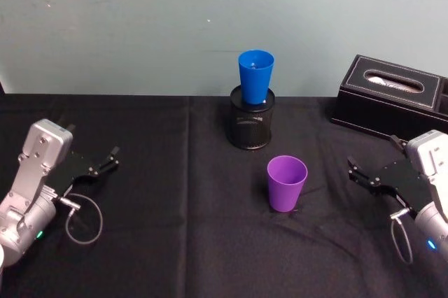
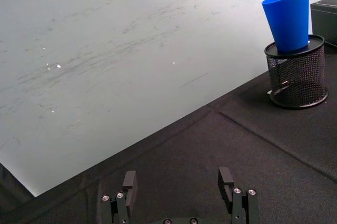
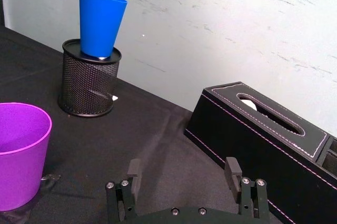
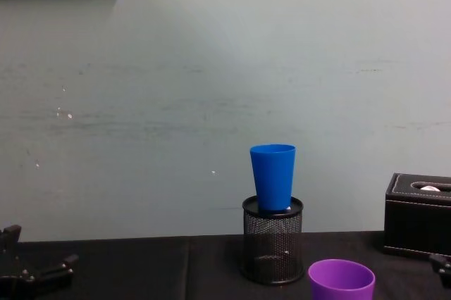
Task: Pick up one cup with a gripper and tap it against the other cup.
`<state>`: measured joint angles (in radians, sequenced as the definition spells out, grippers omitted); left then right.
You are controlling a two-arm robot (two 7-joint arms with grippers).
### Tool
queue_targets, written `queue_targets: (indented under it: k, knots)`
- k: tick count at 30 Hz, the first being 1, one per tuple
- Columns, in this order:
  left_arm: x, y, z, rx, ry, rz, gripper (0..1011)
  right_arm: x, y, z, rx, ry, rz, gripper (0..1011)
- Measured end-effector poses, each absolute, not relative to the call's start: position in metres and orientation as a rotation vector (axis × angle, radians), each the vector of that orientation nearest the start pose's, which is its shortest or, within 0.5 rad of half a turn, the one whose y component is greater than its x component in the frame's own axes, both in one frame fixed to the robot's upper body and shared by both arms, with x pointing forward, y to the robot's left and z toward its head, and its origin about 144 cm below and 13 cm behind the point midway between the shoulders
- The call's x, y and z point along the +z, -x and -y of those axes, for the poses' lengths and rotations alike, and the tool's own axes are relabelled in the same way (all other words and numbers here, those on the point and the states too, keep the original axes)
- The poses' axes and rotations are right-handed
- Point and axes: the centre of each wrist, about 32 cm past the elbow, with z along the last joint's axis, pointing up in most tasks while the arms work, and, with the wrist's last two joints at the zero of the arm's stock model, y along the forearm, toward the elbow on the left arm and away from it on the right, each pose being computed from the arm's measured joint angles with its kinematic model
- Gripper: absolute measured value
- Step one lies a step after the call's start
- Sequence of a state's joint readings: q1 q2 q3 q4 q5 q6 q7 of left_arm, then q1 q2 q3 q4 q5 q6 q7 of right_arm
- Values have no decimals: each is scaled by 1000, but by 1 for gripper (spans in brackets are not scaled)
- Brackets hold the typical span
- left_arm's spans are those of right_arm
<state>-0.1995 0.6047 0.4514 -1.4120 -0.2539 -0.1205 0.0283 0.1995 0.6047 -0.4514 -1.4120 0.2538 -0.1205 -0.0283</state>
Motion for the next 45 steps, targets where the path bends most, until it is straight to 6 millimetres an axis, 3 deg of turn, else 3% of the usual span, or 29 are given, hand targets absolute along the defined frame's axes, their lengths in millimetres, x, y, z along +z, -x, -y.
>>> queue_targets:
  k: [45]
  knots:
    - [1140,-489,-310,1248,-304,285,1011,1140,-489,310,-1248,304,285,1003]
